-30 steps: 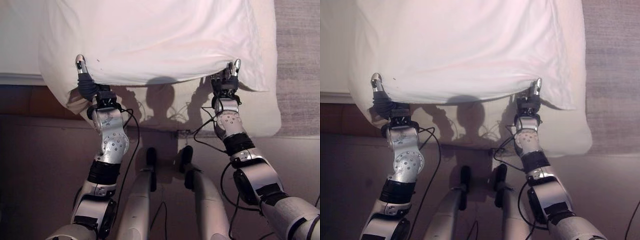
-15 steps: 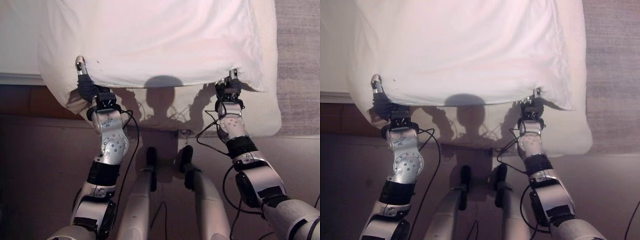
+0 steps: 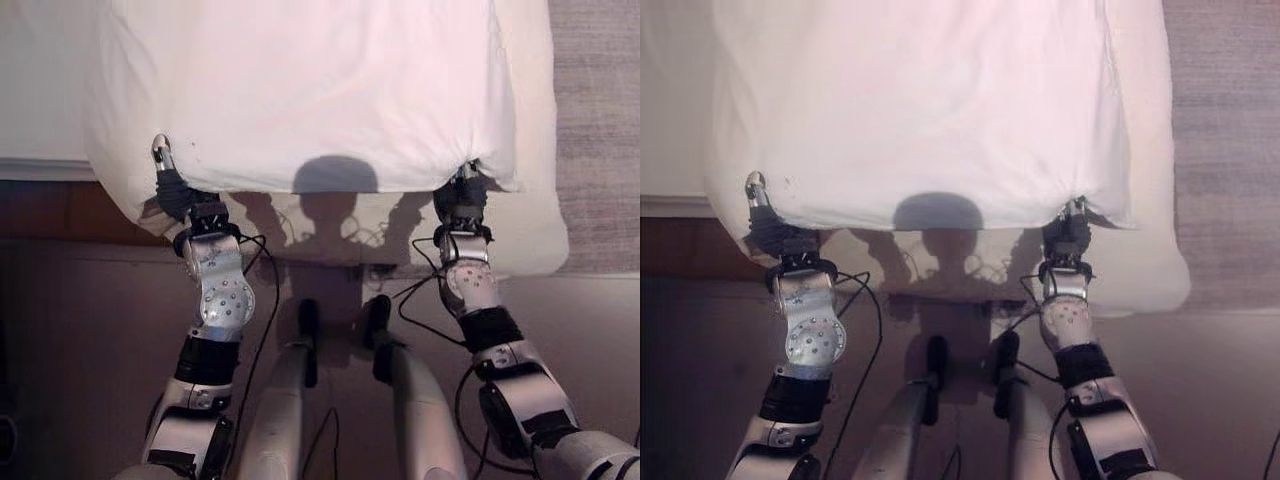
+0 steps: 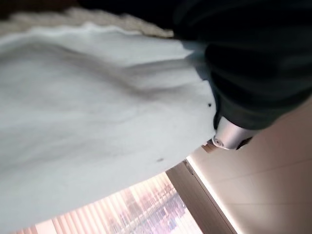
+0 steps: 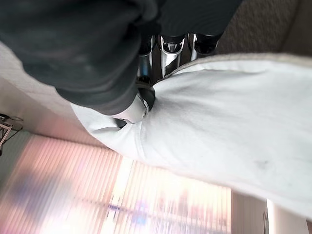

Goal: Make the bed

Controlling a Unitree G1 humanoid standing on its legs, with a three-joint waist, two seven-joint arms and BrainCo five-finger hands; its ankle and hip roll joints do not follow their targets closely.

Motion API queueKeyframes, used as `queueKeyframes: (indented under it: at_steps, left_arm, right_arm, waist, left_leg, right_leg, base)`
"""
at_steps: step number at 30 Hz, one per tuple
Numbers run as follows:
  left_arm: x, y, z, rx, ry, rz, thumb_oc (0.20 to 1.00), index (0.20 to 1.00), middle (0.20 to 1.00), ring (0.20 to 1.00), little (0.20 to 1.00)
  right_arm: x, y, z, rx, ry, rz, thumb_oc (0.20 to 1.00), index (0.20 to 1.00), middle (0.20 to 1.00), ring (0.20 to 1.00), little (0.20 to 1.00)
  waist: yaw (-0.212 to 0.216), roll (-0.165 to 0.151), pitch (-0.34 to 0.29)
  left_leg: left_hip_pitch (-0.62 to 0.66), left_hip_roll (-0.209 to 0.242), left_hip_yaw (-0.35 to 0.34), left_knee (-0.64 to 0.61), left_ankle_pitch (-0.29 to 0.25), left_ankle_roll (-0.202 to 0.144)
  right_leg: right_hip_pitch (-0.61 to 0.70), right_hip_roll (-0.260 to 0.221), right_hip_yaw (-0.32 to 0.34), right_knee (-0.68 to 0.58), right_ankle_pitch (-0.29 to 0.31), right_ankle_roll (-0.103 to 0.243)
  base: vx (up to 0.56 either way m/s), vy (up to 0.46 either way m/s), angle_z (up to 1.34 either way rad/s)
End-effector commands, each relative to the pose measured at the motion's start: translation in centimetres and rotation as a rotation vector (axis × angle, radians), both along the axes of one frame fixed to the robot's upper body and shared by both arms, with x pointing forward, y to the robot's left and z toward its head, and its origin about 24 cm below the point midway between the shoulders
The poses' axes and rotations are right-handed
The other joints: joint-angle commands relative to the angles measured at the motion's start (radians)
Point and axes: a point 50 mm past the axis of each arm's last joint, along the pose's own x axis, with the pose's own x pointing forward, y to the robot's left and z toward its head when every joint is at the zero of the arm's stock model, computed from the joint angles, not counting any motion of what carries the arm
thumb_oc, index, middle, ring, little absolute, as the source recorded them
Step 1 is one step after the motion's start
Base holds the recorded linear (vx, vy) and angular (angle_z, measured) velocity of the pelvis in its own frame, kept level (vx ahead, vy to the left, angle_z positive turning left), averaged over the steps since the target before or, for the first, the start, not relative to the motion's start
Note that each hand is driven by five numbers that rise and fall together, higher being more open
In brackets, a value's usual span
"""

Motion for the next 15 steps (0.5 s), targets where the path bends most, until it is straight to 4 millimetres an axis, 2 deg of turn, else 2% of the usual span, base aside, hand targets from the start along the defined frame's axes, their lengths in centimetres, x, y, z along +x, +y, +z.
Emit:
queueKeyframes:
  at_steps: [1, 2, 4, 6, 7, 8, 9, 10, 11, 12, 13, 14, 15]
  left_arm:
    - [-2.6, 2.7, -3.9, -0.119, 0.014, 0.158, 0.2, 0.2, 0.2, 0.2, 0.2]
    - [-2.7, 2.7, -4.0, -0.12, 0.015, 0.157, 0.2, 0.2, 0.2, 0.2, 0.2]
    - [-2.9, 2.7, -5.6, -0.156, 0.063, 0.163, 0.2, 0.2, 0.2, 0.2, 0.2]
    - [-3.3, 2.9, -6.0, -0.167, 0.06, 0.183, 0.2, 0.2, 0.2, 0.2, 0.2]
    - [-3.4, 3.0, -6.2, -0.181, 0.064, 0.191, 0.2, 0.2, 0.2, 0.2, 0.2]
    - [-3.7, 3.3, -6.8, -0.179, 0.084, 0.21, 0.2, 0.2, 0.2, 0.2, 0.2]
    - [-3.7, 3.3, -6.8, -0.179, 0.085, 0.21, 0.2, 0.2, 0.2, 0.2, 0.2]
    - [-4.1, 3.6, -6.9, -0.165, 0.085, 0.224, 0.2, 0.2, 0.2, 0.2, 0.2]
    - [-4.2, 3.6, -6.9, -0.165, 0.086, 0.224, 0.2, 0.2, 0.2, 0.2, 0.2]
    - [-4.2, 3.7, -6.5, -0.149, 0.07, 0.229, 0.2, 0.2, 0.2, 0.2, 0.2]
    - [-4.3, 3.9, -6.2, -0.144, 0.053, 0.236, 0.2, 0.2, 0.2, 0.2, 0.2]
    - [-4.3, 4.0, -6.3, -0.146, 0.056, 0.242, 0.2, 0.2, 0.2, 0.2, 0.2]
    - [-4.3, 4.1, -6.5, -0.153, 0.061, 0.244, 0.2, 0.2, 0.2, 0.2, 0.2]
  right_arm:
    - [-2.9, -1.6, -0.8, -0.121, -0.123, -0.077, 0.2, 0.2, 0.2, 0.2, 0.2]
    - [-2.9, -1.6, -0.8, -0.122, -0.12, -0.077, 0.2, 0.2, 0.2, 0.2, 0.2]
    - [-4.0, -1.7, -1.3, -0.119, -0.138, -0.094, 0.2, 0.2, 0.2, 0.2, 0.2]
    - [-4.3, -1.8, -1.7, -0.157, -0.136, -0.087, 0.2, 0.2, 0.2, 0.2, 0.2]
    - [-4.5, -2.1, -2.0, -0.165, -0.133, -0.093, 0.2, 0.2, 0.2, 0.2, 0.2]
    - [-4.7, -2.5, -2.4, -0.182, -0.119, -0.1, 0.2, 0.2, 0.2, 0.2, 0.2]
    - [-4.7, -2.5, -2.4, -0.182, -0.119, -0.1, 0.2, 0.2, 0.2, 0.2, 0.2]
    - [-5.2, -2.5, -2.6, -0.191, -0.127, -0.092, 0.2, 0.2, 0.2, 0.2, 0.2]
    - [-5.2, -2.5, -2.6, -0.191, -0.126, -0.092, 0.2, 0.2, 0.2, 0.2, 0.2]
    - [-5.2, -2.6, -2.6, -0.202, -0.12, -0.094, 0.2, 0.2, 0.2, 0.2, 0.2]
    - [-5.3, -2.7, -2.4, -0.197, -0.131, -0.097, 0.2, 0.2, 0.2, 0.2, 0.2]
    - [-5.3, -2.6, -2.3, -0.195, -0.135, -0.096, 0.2, 0.2, 0.2, 0.2, 0.2]
    - [-5.3, -2.5, -2.1, -0.202, -0.139, -0.087, 0.2, 0.2, 0.2, 0.2, 0.2]
  waist:
    - [0.003, 0.071, -0.121]
    - [0.001, 0.074, -0.121]
    - [-0.006, 0.063, -0.117]
    - [0.015, 0.045, -0.102]
    - [0.016, 0.032, -0.104]
    - [0.008, 0.018, -0.111]
    - [0.007, 0.018, -0.113]
    - [0.004, 0.003, -0.128]
    - [0.005, 0.002, -0.128]
    - [0.011, -0.002, -0.129]
    - [0.017, -0.003, -0.136]
    - [0.023, -0.004, -0.138]
    - [0.023, -0.002, -0.139]
  left_leg:
    - [-0.04, -0.032, -0.03, -0.062, 0.088, -0.036]
    - [-0.039, -0.032, -0.033, -0.063, 0.093, -0.037]
    - [-0.012, -0.017, -0.037, -0.034, 0.103, -0.074]
    - [-0.004, -0.048, -0.132, 0.029, 0.135, -0.106]
    - [0.003, -0.046, -0.157, 0.02, 0.134, -0.105]
    - [0.023, -0.001, -0.166, -0.02, 0.121, -0.088]
    - [0.024, -0.001, -0.167, -0.027, 0.128, -0.088]
    - [0.07, 0.104, -0.175, -0.141, 0.161, -0.089]
    - [0.075, 0.104, -0.174, -0.149, 0.165, -0.089]
    - [0.08, 0.138, -0.217, -0.195, 0.193, -0.097]
    - [0.118, 0.181, -0.294, -0.309, 0.24, -0.112]
    - [0.13, 0.177, -0.329, -0.316, 0.237, -0.119]
    - [0.132, 0.147, -0.347, -0.284, 0.204, -0.113]
  right_leg:
    - [0.065, -0.036, -0.025, -0.059, -0.027, 0.111]
    - [0.068, -0.036, -0.028, -0.064, -0.022, 0.109]
    - [0.133, -0.032, -0.052, -0.095, -0.044, 0.095]
    - [0.156, -0.02, -0.031, -0.095, -0.047, 0.083]
    - [0.167, -0.022, -0.032, -0.103, -0.046, 0.08]
    - [0.173, -0.027, -0.029, -0.11, -0.049, 0.081]
    - [0.173, -0.027, -0.031, -0.114, -0.044, 0.08]
    - [0.173, -0.038, -0.027, -0.116, -0.045, 0.092]
    - [0.175, -0.037, -0.026, -0.118, -0.043, 0.091]
    - [0.165, -0.04, -0.015, -0.11, -0.039, 0.098]
    - [0.143, -0.047, 0.007, -0.083, -0.037, 0.113]
    - [0.129, -0.057, 0.023, -0.078, -0.026, 0.122]
    - [0.123, -0.073, 0.04, -0.088, -0.004, 0.136]
  base:
    - [0.02, -0.185, 0.05]
    - [0.01, -0.21, 0.03]
    - [0.02, -0.156, 0.29]
    - [0.01, -0.084, 0.35]
    - [0.0, -0.074, 0.15]
    - [0.0, -0.063, -0.01]
    - [0.03, 0.018, -0.03]
    - [0.02, 0.048, 0.06]
    - [0.02, 0.124, 0.14]
    - [0.0, 0.28, 0.25]
    - [-0.02, 0.411, 0.21]
    - [-0.05, 0.502, 0.08]
    - [-0.09, 0.478, -0.17]
